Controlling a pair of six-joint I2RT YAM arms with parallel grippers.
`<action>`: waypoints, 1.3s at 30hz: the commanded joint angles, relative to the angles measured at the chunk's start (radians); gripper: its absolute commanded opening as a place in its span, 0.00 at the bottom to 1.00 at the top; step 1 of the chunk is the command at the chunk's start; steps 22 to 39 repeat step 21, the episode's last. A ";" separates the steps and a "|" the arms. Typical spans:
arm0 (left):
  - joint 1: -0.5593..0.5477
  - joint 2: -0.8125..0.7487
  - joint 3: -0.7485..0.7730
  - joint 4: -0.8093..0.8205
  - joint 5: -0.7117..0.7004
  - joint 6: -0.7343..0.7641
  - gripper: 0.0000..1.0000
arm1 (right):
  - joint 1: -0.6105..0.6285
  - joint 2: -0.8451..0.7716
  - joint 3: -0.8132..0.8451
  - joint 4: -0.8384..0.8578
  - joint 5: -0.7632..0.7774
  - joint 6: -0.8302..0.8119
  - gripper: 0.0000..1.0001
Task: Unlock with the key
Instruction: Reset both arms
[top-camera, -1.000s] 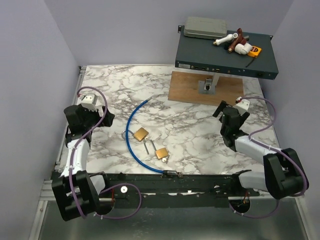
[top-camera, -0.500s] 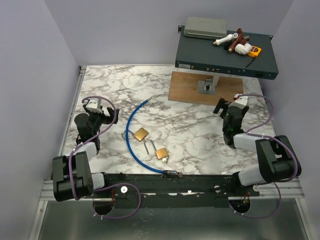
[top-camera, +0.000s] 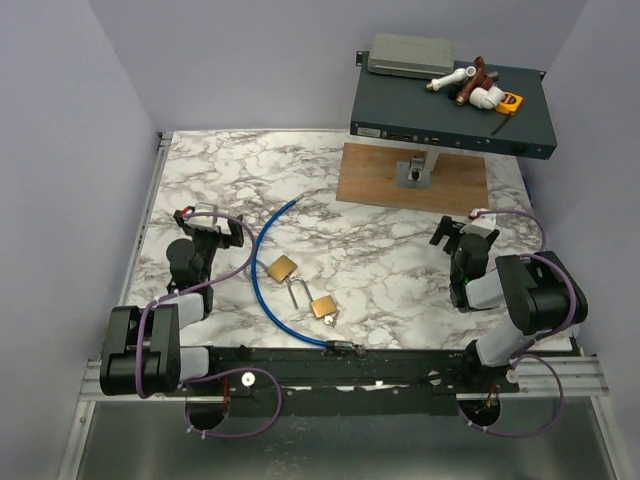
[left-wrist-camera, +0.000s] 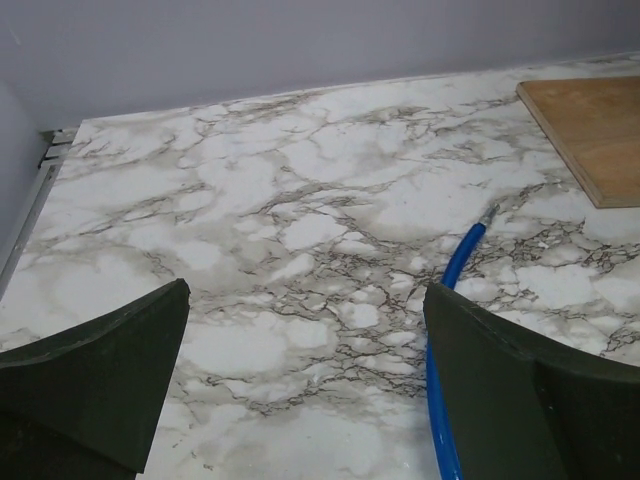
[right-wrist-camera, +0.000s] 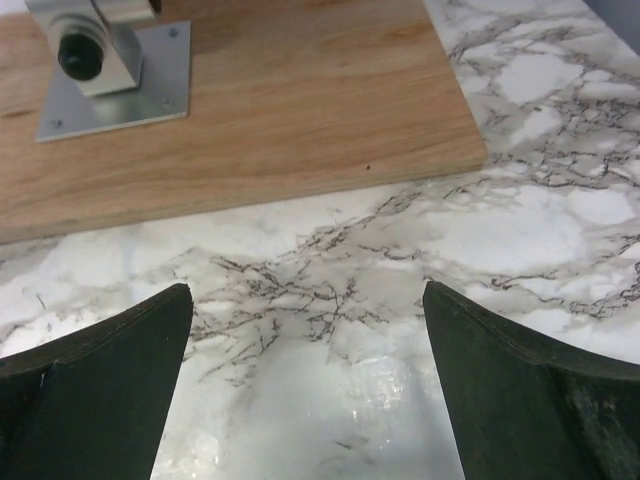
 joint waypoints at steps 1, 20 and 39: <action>0.004 -0.014 -0.006 -0.013 -0.065 0.005 0.99 | -0.010 0.012 -0.008 0.139 -0.041 0.006 1.00; -0.004 -0.006 -0.006 0.005 -0.106 0.002 0.98 | -0.009 0.016 -0.028 0.190 -0.049 -0.008 1.00; -0.004 -0.006 -0.006 0.006 -0.106 0.001 0.99 | -0.010 0.016 -0.028 0.190 -0.049 -0.008 1.00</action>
